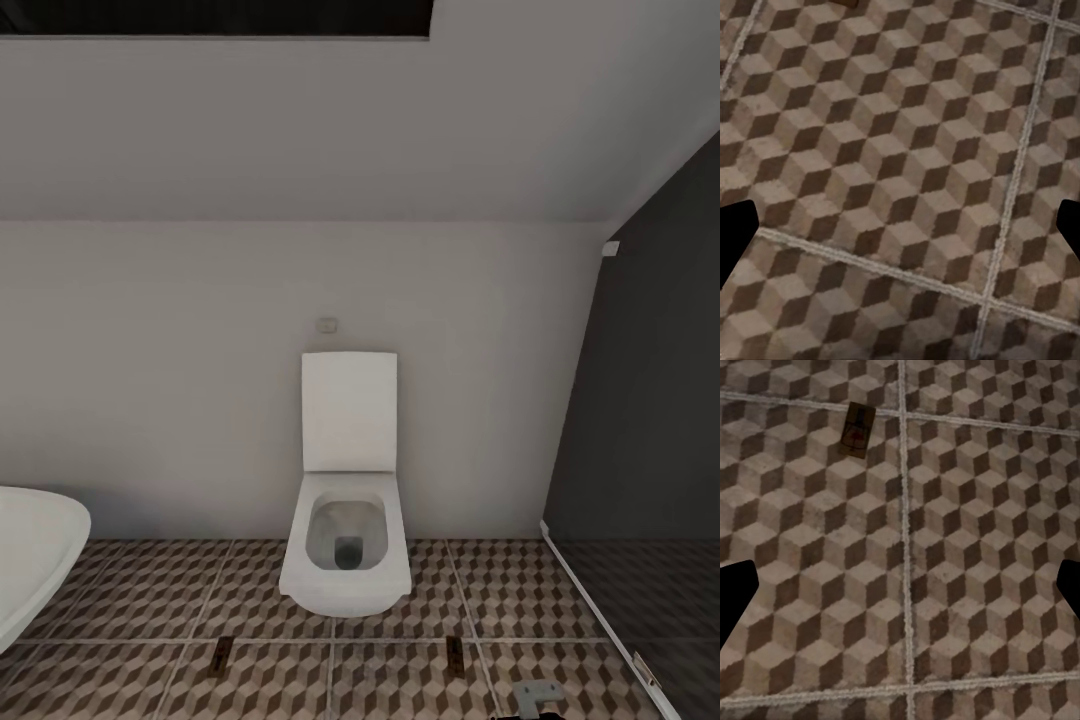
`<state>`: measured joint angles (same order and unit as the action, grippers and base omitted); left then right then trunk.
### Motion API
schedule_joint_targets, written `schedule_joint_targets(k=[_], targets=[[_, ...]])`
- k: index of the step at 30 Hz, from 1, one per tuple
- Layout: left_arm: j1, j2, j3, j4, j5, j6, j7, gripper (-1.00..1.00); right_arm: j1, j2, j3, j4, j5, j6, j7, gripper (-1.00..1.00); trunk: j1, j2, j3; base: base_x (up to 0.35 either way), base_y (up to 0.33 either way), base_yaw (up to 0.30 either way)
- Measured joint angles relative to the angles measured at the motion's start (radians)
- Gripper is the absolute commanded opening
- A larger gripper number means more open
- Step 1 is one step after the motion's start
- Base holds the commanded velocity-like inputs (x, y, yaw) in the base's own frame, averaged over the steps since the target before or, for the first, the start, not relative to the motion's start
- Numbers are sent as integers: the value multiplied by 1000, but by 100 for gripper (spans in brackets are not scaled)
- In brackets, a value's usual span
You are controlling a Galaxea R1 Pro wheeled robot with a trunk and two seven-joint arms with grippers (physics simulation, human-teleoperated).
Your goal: Take the four mousetraps from the cabinet in the bathroom and place them on the bathroom floor. Make sure all four end up on the same floor surface, and ensure that at least two of them are either under or directly next to the same bathroom sink.
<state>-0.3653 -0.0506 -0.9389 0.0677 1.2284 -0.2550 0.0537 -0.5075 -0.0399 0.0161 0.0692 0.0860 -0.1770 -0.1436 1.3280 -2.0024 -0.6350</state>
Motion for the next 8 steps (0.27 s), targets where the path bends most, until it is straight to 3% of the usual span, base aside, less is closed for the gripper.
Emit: schedule_joint_targets(k=[8], targets=[[1,-4,0,0,0,0,-1,100,0,0,0,0,0,0,0,100,0,0,0,0,0,0]])
